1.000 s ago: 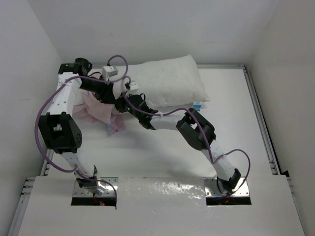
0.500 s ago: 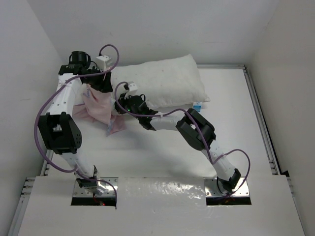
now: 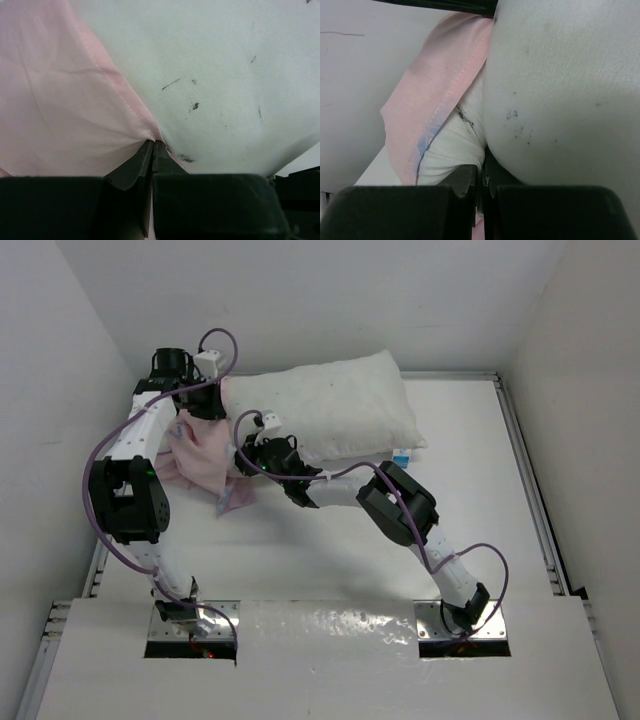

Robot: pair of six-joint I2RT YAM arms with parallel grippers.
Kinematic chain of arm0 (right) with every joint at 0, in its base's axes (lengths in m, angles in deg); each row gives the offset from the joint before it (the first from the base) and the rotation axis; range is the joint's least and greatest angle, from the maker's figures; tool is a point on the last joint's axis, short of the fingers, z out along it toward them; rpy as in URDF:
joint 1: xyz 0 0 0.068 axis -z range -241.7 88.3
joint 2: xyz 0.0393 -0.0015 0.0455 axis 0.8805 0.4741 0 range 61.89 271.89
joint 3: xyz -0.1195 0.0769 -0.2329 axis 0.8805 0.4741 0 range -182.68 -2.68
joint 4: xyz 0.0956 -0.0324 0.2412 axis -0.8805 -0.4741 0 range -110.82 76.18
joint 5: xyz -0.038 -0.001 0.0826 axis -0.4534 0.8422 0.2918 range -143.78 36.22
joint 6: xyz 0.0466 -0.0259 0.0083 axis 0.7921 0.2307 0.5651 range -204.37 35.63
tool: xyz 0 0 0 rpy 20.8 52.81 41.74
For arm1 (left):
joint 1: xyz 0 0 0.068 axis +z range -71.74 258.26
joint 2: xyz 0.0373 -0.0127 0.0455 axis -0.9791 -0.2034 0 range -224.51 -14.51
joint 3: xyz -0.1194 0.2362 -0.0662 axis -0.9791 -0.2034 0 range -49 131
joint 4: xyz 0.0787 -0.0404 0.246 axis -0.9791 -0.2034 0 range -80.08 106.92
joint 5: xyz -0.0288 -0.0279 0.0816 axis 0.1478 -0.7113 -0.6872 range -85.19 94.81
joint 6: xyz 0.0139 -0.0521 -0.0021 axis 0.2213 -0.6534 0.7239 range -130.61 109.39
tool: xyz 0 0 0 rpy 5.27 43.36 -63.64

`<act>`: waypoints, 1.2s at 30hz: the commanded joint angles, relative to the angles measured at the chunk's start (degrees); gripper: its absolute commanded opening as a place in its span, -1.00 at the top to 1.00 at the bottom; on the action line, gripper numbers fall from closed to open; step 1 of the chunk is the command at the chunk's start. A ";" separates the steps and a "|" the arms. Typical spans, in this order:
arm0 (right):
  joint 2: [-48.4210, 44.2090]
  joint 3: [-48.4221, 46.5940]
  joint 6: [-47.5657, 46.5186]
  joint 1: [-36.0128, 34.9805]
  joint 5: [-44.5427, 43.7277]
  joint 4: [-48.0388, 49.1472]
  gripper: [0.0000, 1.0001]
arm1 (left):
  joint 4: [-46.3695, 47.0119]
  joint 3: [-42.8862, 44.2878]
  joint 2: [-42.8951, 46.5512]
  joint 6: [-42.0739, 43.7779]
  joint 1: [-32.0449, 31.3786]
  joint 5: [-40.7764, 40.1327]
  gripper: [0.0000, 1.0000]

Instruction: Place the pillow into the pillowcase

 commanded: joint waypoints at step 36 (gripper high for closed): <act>0.99 -15.62 -5.39 3.43 -4.65 6.83 1.00 | -21.31 16.99 4.80 18.01 -2.83 28.75 1.00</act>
